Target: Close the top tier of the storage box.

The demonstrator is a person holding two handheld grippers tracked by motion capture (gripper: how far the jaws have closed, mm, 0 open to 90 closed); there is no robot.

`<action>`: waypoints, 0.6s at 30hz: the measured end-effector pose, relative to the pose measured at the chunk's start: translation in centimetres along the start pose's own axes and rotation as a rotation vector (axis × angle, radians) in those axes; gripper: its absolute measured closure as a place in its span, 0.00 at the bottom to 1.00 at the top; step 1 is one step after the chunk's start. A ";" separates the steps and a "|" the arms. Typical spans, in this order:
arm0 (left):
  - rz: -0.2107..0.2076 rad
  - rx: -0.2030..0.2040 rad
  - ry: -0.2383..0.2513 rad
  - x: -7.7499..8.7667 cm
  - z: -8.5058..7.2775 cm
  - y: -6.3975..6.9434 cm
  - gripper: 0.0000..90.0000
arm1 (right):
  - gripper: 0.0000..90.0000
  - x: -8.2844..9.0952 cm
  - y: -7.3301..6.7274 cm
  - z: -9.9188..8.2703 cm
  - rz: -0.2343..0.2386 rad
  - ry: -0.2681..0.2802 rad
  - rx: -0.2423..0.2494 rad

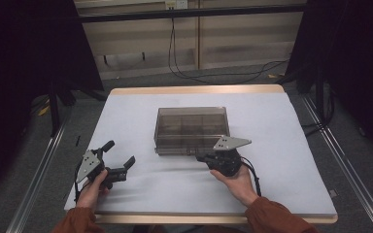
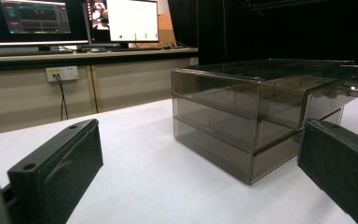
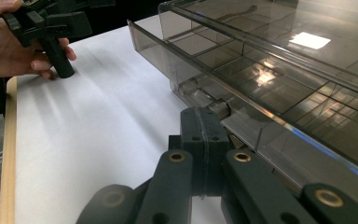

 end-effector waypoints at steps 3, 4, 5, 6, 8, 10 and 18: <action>0.000 0.000 0.000 0.0 0.0 0.0 0.00 | 1.00 0.0 0.1 0.0 -0.002 0.001 -0.003; 0.000 0.000 0.000 0.0 0.0 0.0 0.00 | 1.00 -0.1 0.1 0.0 -0.003 0.001 -0.005; 0.000 0.000 0.000 0.0 0.0 0.0 0.00 | 1.00 -0.1 0.1 0.1 -0.002 0.003 -0.007; 0.000 0.000 0.000 0.0 0.0 0.0 0.00 | 1.00 -0.2 0.2 0.1 -0.006 0.000 -0.007; 0.000 0.000 0.000 0.0 0.0 0.0 0.00 | 1.00 -0.2 0.2 0.0 -0.007 -0.001 -0.002; 0.001 0.003 0.003 0.0 0.0 0.0 0.00 | 1.00 -0.2 0.2 0.0 -0.008 -0.001 -0.002; 0.000 -0.001 0.000 0.0 0.0 0.0 0.00 | 1.00 -0.1 0.5 0.2 -0.014 0.003 -0.006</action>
Point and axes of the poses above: each handheld gripper's, and its own axes: x roughly backward along the jaws, z roughly out of its top, y roughly to its right, the point moved 9 cm from there along -x, roughly forward along the jaws, and after that the axes turned 14 degrees about -z, right-handed, at the moved point
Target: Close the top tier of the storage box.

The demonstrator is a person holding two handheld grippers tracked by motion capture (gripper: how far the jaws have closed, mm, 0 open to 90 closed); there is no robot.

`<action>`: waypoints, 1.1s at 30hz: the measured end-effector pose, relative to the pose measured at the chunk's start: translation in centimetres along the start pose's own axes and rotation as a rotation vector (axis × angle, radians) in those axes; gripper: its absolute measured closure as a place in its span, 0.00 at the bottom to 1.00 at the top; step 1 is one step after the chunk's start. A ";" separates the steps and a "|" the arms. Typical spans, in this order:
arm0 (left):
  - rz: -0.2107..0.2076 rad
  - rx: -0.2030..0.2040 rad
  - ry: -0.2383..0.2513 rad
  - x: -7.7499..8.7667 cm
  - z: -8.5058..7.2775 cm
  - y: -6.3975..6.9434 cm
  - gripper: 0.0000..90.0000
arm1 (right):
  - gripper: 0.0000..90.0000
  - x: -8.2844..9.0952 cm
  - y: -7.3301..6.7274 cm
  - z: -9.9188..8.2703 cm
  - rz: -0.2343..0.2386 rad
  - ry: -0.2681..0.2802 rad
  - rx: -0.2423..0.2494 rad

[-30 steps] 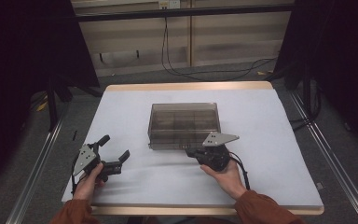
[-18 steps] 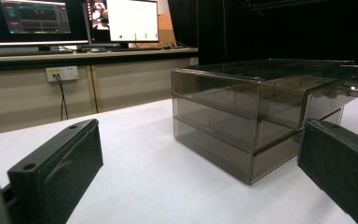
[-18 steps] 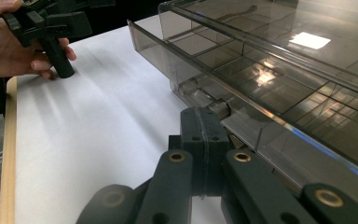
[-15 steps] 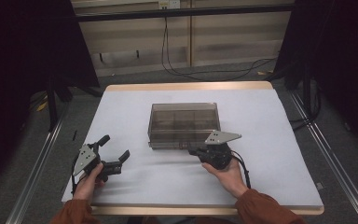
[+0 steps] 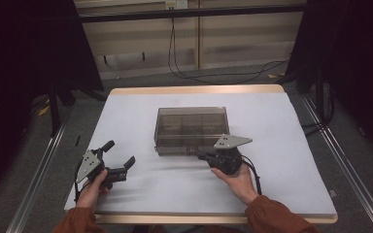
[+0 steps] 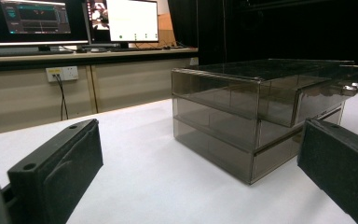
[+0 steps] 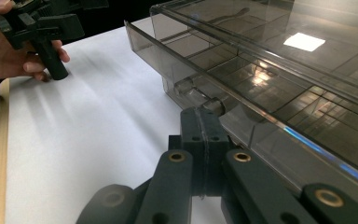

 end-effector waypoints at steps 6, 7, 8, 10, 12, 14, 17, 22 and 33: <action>0.000 0.000 0.000 0.0 0.0 0.0 0.00 | 1.00 -0.3 0.1 0.0 -0.002 0.001 -0.001; 0.000 0.001 0.000 0.0 0.0 0.0 0.00 | 1.00 -0.3 0.1 0.1 -0.003 0.002 -0.001; 0.000 0.001 0.000 0.0 0.0 0.0 0.00 | 1.00 -0.4 0.1 0.1 -0.001 0.000 -0.003; 0.000 0.001 0.000 0.0 0.0 0.0 0.00 | 1.00 -0.4 0.2 0.1 -0.001 0.001 -0.001; 0.000 0.001 0.000 0.0 0.0 0.0 0.00 | 1.00 -0.5 0.2 0.2 -0.004 0.001 0.001; 0.001 0.003 0.003 0.0 0.0 0.0 0.00 | 1.00 -0.6 0.1 0.1 -0.002 -0.001 0.001; 0.000 0.001 0.000 0.0 0.0 0.0 0.00 | 1.00 -0.7 0.1 0.1 -0.005 -0.002 0.003; 0.000 0.001 0.000 0.0 0.0 0.0 0.00 | 1.00 -0.8 0.1 0.1 -0.005 -0.001 -0.001; 0.000 0.001 0.000 0.0 0.0 0.0 0.00 | 1.00 -1.0 0.2 0.4 -0.006 0.003 -0.002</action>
Point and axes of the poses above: each handheld gripper's, and its own axes: x roughly backward along the jaws, z roughly out of its top, y roughly to its right, the point moved 9 cm from there along -x, roughly forward along the jaws, and after that the axes turned 14 degrees about -z, right-handed, at the moved point
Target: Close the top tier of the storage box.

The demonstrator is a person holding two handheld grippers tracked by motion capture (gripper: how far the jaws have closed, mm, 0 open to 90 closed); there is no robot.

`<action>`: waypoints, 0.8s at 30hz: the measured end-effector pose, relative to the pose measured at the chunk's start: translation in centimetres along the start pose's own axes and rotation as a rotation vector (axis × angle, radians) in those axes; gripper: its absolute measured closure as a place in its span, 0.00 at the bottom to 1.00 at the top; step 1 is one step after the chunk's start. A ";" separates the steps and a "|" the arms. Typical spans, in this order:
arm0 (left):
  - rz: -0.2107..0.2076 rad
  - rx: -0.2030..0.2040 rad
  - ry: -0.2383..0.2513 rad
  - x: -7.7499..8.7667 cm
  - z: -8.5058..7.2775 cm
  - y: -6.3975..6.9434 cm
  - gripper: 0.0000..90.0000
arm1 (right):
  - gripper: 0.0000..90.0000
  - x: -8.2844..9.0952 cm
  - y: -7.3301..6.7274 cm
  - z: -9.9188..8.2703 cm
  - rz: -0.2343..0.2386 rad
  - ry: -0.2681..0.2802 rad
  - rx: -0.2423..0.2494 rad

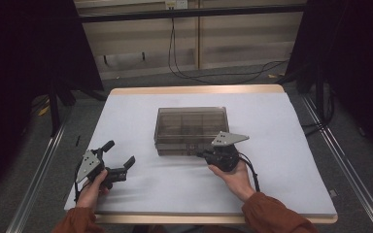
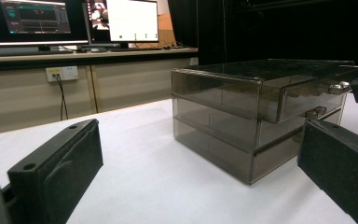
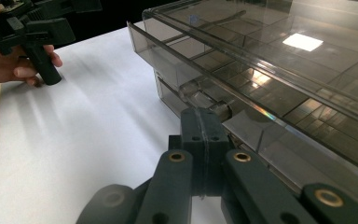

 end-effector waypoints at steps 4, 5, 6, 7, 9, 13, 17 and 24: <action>0.000 0.000 0.000 0.0 0.0 0.0 0.00 | 1.00 -0.1 0.1 0.0 -0.002 0.000 0.001; 0.000 0.000 0.000 0.0 0.0 0.0 0.00 | 1.00 -0.1 0.1 0.0 -0.002 0.000 0.002; -0.001 0.000 0.000 0.0 0.0 0.0 0.00 | 1.00 -0.2 0.1 0.0 -0.001 0.000 0.002; -0.006 0.002 0.001 0.0 0.0 0.1 0.00 | 1.00 -0.2 0.1 0.0 -0.001 0.000 0.006; -0.002 -0.001 0.000 0.0 0.0 0.0 0.00 | 1.00 -0.2 0.2 0.0 0.000 -0.001 0.000; -0.002 -0.001 -0.001 0.0 0.0 0.0 0.00 | 1.00 -0.2 0.2 0.0 -0.003 0.000 0.002; -0.002 -0.001 -0.001 0.0 0.0 0.0 0.00 | 1.00 -0.1 0.5 0.3 -0.005 0.004 0.000; -0.006 0.004 0.002 0.0 0.0 0.1 0.00 | 1.00 -0.4 0.7 0.2 -0.013 -0.004 0.004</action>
Point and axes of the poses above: each handheld gripper's, and its own axes: x roughly backward along the jaws, z roughly out of its top, y roughly to its right, the point moved 9 cm from there along -x, roughly forward along the jaws, and after that the axes turned 14 degrees about -z, right-handed, at the moved point
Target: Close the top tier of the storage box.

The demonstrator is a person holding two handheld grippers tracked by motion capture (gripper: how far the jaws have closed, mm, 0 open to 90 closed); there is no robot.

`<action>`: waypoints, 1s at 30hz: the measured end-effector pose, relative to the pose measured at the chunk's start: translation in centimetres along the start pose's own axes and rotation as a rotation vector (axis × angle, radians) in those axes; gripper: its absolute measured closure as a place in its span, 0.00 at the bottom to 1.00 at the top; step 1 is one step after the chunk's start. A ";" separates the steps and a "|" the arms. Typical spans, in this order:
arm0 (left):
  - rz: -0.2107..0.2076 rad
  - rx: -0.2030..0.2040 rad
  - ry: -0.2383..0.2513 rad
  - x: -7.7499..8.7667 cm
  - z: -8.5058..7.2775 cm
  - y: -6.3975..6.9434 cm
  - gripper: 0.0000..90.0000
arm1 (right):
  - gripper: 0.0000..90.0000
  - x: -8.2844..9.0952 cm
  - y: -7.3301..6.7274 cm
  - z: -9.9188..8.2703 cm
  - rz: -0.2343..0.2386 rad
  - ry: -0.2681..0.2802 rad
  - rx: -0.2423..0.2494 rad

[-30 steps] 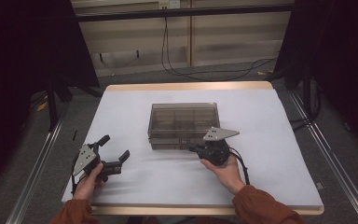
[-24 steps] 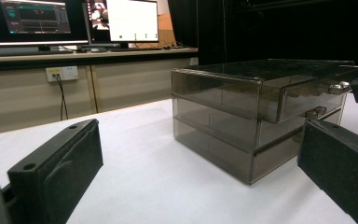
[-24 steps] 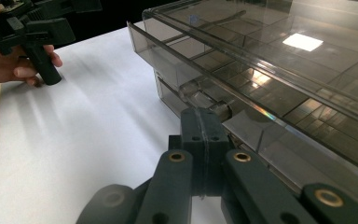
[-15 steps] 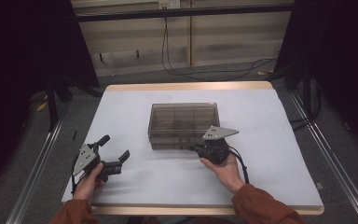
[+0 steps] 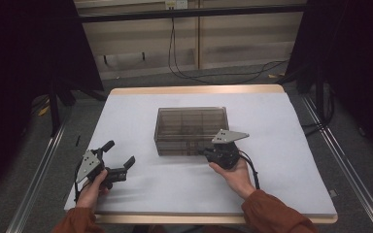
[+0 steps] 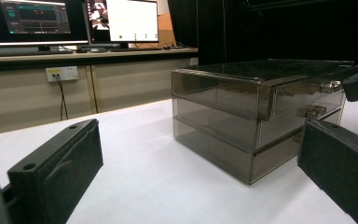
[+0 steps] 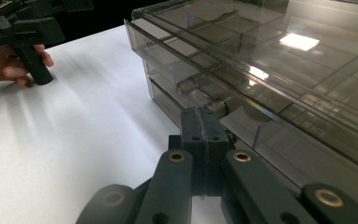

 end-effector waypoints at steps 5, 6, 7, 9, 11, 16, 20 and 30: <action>0.000 -0.001 -0.001 0.0 0.0 0.0 0.00 | 1.00 0.0 0.2 0.0 -0.008 0.002 -0.005; -0.002 0.000 0.000 0.0 0.0 0.0 0.00 | 1.00 0.0 0.3 0.0 -0.006 0.002 -0.008; -0.002 0.000 -0.001 0.0 0.0 0.0 0.00 | 1.00 0.0 0.3 0.0 -0.008 0.002 -0.009; 0.006 -0.004 -0.001 0.0 0.0 -0.1 0.00 | 1.00 0.0 0.4 0.0 -0.012 0.004 -0.008; 0.006 -0.004 -0.001 0.0 0.0 -0.1 0.00 | 1.00 0.0 0.5 0.0 -0.013 0.004 -0.010; 0.006 -0.004 -0.002 0.0 0.0 -0.1 0.00 | 1.00 -0.1 0.7 0.1 -0.027 0.017 -0.009; 0.000 -0.001 -0.001 0.0 0.0 0.0 0.00 | 1.00 -0.2 0.9 0.0 -0.036 0.022 -0.008; 0.007 -0.002 0.001 0.0 0.0 -0.1 0.00 | 1.00 -0.3 1.5 0.0 -0.058 0.019 -0.032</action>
Point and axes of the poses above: each handheld gripper's, and its own axes: x roughly backward along the jaws, z roughly out of its top, y roughly to its right, the point moved 9 cm from there along -x, roughly forward along the jaws, and after that the axes turned 14 degrees about -z, right-handed, at the moved point
